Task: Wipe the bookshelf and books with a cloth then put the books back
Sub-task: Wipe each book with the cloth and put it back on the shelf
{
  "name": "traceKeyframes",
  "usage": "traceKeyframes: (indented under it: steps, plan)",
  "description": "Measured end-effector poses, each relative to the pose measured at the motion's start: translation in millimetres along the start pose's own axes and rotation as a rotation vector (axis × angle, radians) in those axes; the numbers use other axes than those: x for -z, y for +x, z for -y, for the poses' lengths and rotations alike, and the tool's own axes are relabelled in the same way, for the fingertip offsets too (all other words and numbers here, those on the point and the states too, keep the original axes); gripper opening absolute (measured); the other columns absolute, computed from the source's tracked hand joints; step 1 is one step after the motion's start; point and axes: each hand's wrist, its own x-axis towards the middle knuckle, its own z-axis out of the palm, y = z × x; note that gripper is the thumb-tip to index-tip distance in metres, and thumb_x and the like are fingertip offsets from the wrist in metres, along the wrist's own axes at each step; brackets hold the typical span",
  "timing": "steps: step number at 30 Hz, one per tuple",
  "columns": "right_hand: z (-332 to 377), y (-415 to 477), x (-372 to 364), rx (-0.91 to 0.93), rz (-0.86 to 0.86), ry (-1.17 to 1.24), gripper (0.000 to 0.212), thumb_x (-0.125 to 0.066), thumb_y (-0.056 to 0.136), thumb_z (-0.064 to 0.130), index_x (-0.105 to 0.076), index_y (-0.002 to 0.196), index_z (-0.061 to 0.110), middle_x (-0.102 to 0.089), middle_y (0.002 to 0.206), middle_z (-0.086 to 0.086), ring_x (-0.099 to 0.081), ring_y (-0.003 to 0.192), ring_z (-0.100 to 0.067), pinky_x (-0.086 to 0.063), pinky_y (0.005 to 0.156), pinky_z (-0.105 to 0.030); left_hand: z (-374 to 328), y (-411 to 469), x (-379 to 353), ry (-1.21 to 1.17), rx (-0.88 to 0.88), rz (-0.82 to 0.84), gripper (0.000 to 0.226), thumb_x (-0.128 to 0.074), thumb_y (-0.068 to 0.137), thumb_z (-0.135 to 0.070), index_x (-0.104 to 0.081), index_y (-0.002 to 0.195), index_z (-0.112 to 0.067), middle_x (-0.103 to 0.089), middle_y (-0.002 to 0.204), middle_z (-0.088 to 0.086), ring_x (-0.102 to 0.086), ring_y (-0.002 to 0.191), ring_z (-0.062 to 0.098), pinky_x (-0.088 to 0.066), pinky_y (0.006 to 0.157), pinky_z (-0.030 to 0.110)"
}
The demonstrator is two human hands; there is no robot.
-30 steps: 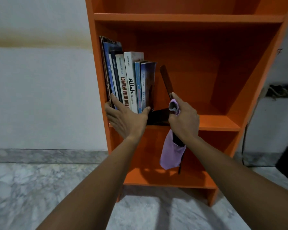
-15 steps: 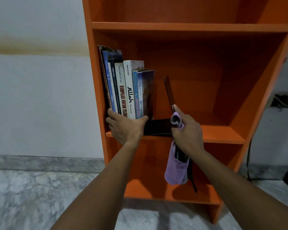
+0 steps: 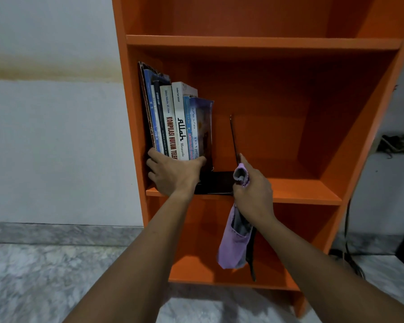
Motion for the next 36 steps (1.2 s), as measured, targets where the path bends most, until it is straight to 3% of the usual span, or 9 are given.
traceKeyframes:
  steps: [5, 9, 13, 17, 22, 26, 29, 31, 36]
  plan:
    - [4, 0, -23, -0.067, 0.004, 0.010, 0.071, -0.054, 0.089, 0.010, -0.038, 0.151, 0.040, -0.068, 0.102, -0.003, -0.058, 0.088, -0.022, -0.048, 0.081, -0.048, -5, -3, -2, -0.008, 0.008, 0.013, 0.112, -0.091, 0.055, -0.054, -0.030, 0.139, -0.016, -0.045, 0.136, 0.009, -0.048, 0.126, 0.033, -0.048, 0.097, 0.046]
    - [24, 1, -36, -0.034, 0.109, -0.173, 0.027, -0.054, 0.092, 0.018, -0.056, 0.114, 0.034, -0.062, 0.088, 0.006, -0.059, 0.084, -0.027, -0.044, 0.077, -0.039, -1, -8, 1, 0.011, 0.004, 0.024, 0.111, -0.090, 0.051, -0.054, -0.029, 0.136, -0.015, -0.046, 0.134, 0.010, -0.049, 0.123, 0.036, -0.049, 0.095, 0.047]
    - [30, 10, -36, -0.043, 0.280, -0.113, 0.011, -0.061, 0.090, 0.024, -0.055, 0.097, 0.032, -0.064, 0.080, 0.007, -0.062, 0.075, -0.023, -0.050, 0.069, -0.043, 5, -4, 8, 0.040, -0.040, 0.078, 0.109, -0.088, 0.051, -0.057, -0.030, 0.132, -0.013, -0.047, 0.131, 0.011, -0.050, 0.120, 0.037, -0.047, 0.099, 0.047]
    - [26, 16, -21, -0.109, 0.406, 0.115, 0.025, -0.072, 0.076, 0.032, -0.066, 0.099, 0.025, -0.073, 0.089, -0.006, -0.070, 0.085, -0.029, -0.056, 0.082, -0.053, 15, 4, 15, 0.038, -0.126, 0.151, 0.112, -0.087, 0.049, -0.067, -0.030, 0.130, -0.015, -0.050, 0.126, 0.009, -0.052, 0.115, 0.031, -0.050, 0.098, 0.049]
    - [24, 16, -18, -0.122, 0.423, 0.194, 0.026, -0.073, 0.091, 0.014, -0.070, 0.116, 0.021, -0.075, 0.105, 0.001, -0.071, 0.097, -0.020, -0.059, 0.090, -0.042, 32, 10, 27, -0.137, -0.133, 0.287, 0.098, -0.081, 0.057, -0.068, -0.032, 0.130, -0.025, -0.059, 0.121, -0.003, -0.061, 0.111, 0.020, -0.057, 0.093, 0.043]
    - [27, 17, -20, -0.143, 0.442, 0.191, 0.030, -0.070, 0.095, 0.013, -0.067, 0.125, 0.017, -0.074, 0.112, -0.002, -0.072, 0.101, -0.021, -0.058, 0.081, -0.026, 37, 15, 37, -0.109, -0.179, 0.332, 0.087, -0.087, 0.070, -0.051, -0.037, 0.134, -0.019, -0.062, 0.113, -0.010, -0.065, 0.096, 0.011, -0.051, 0.072, 0.019]
    - [28, 19, -21, -0.137, 0.451, 0.142, 0.032, -0.070, 0.095, 0.018, -0.066, 0.126, 0.020, -0.074, 0.114, 0.002, -0.071, 0.105, -0.020, -0.057, 0.095, -0.040, 37, 17, 40, -0.065, -0.217, 0.319, 0.079, -0.087, 0.073, -0.048, -0.042, 0.130, -0.018, -0.060, 0.110, -0.012, -0.059, 0.092, 0.007, -0.037, 0.063, 0.008]
    - [29, 19, -20, -0.136, 0.466, 0.127, 0.030, -0.069, 0.095, 0.020, -0.066, 0.125, 0.021, -0.074, 0.114, 0.002, -0.071, 0.104, -0.019, -0.057, 0.096, -0.043, 37, 17, 38, -0.039, -0.231, 0.307, 0.079, -0.088, 0.072, -0.047, -0.042, 0.130, -0.018, -0.058, 0.108, -0.012, -0.059, 0.091, 0.008, -0.038, 0.064, 0.010]
    - [31, 20, -13, -0.121, 0.501, 0.182, 0.028, -0.065, 0.098, 0.014, -0.063, 0.125, 0.020, -0.073, 0.111, 0.001, -0.070, 0.099, -0.014, -0.055, 0.077, -0.020, 36, 12, 30, -0.027, -0.231, 0.281, 0.093, -0.090, 0.067, -0.048, -0.034, 0.134, -0.018, -0.063, 0.124, -0.001, -0.066, 0.104, 0.018, -0.060, 0.086, 0.038]
